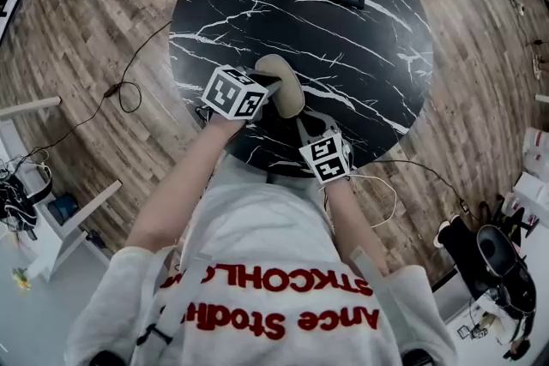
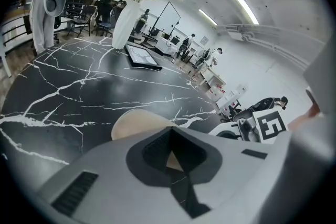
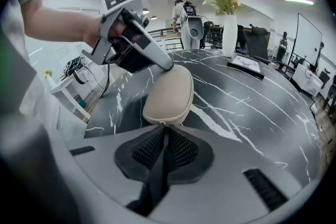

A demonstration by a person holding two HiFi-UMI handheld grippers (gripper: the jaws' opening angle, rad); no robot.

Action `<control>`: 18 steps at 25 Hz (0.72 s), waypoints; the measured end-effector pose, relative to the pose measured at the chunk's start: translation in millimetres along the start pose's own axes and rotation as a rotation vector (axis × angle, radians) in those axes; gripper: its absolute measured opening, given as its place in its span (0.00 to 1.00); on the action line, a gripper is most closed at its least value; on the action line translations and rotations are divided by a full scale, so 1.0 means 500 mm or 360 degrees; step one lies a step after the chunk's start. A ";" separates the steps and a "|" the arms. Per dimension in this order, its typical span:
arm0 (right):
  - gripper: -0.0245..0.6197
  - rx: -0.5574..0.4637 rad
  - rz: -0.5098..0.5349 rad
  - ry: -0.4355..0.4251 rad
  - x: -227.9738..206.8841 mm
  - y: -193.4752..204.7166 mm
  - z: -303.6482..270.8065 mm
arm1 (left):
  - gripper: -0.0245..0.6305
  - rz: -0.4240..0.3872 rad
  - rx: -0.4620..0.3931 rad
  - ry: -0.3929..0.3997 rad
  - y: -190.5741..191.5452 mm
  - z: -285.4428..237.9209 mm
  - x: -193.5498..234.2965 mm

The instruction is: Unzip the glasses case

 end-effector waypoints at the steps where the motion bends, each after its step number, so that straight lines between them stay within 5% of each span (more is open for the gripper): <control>1: 0.09 -0.0009 0.0017 0.0000 -0.001 -0.004 0.002 | 0.05 0.0004 -0.0005 -0.0003 0.000 0.001 0.000; 9: 0.09 0.0049 0.0212 -0.0133 0.073 -0.012 -0.022 | 0.05 0.0002 -0.0012 -0.0014 0.000 0.000 -0.001; 12: 0.09 0.0017 0.0141 -0.0141 0.077 -0.016 -0.021 | 0.05 0.0011 -0.0023 0.0005 -0.001 -0.001 -0.001; 15: 0.09 -0.0106 0.0037 -0.0079 0.047 -0.035 0.019 | 0.05 0.0005 -0.0090 -0.0024 0.005 0.016 0.006; 18: 0.06 -0.0436 -0.0155 0.0047 -0.025 -0.105 0.104 | 0.05 0.0005 -0.0369 -0.0101 -0.027 0.079 0.009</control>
Point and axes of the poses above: the fingertips, and each gripper's own axes: z backward along the fingers, x to its left, y out of its underside, the point moved 3 cm from there along z, backward along the fingers, and after that the axes turned 4 degrees about -y, right-handed, at the moved point
